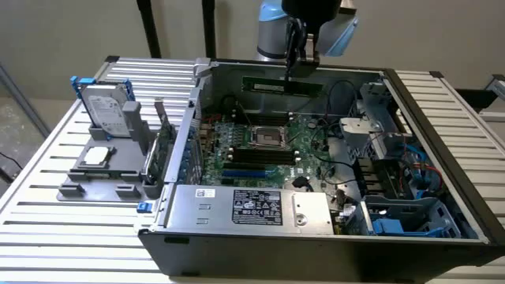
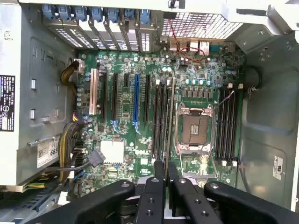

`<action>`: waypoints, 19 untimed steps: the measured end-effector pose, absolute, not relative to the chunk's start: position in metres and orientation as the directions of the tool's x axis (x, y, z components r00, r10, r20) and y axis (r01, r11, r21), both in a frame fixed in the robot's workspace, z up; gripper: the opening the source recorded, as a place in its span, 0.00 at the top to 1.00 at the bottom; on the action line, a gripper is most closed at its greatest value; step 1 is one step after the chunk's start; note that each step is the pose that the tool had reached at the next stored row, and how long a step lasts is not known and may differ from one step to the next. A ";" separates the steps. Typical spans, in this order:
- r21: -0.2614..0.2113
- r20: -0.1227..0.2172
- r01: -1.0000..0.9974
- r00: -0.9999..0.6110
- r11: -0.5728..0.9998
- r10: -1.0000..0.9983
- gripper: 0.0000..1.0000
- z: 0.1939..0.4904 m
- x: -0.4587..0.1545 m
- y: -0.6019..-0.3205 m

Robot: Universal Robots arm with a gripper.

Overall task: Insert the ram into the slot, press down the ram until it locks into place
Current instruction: 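Insert the ram into the slot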

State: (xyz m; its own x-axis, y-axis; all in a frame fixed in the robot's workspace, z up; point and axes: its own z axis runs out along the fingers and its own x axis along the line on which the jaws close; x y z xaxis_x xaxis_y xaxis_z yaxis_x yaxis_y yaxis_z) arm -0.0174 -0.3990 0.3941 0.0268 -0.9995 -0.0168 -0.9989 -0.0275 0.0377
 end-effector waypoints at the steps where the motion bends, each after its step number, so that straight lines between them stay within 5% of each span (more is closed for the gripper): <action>1: 0.038 -0.017 -0.999 0.027 -0.027 -0.999 0.86 0.394 -0.017 -0.399; 19: 0.038 -0.017 -0.999 0.027 -0.028 -0.999 0.86 0.392 -0.018 -0.399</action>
State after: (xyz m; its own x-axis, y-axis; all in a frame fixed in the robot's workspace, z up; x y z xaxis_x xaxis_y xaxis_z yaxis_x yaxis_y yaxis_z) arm -0.0176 -0.3990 0.3921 0.0272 -0.9995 -0.0169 -0.9989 -0.0278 0.0377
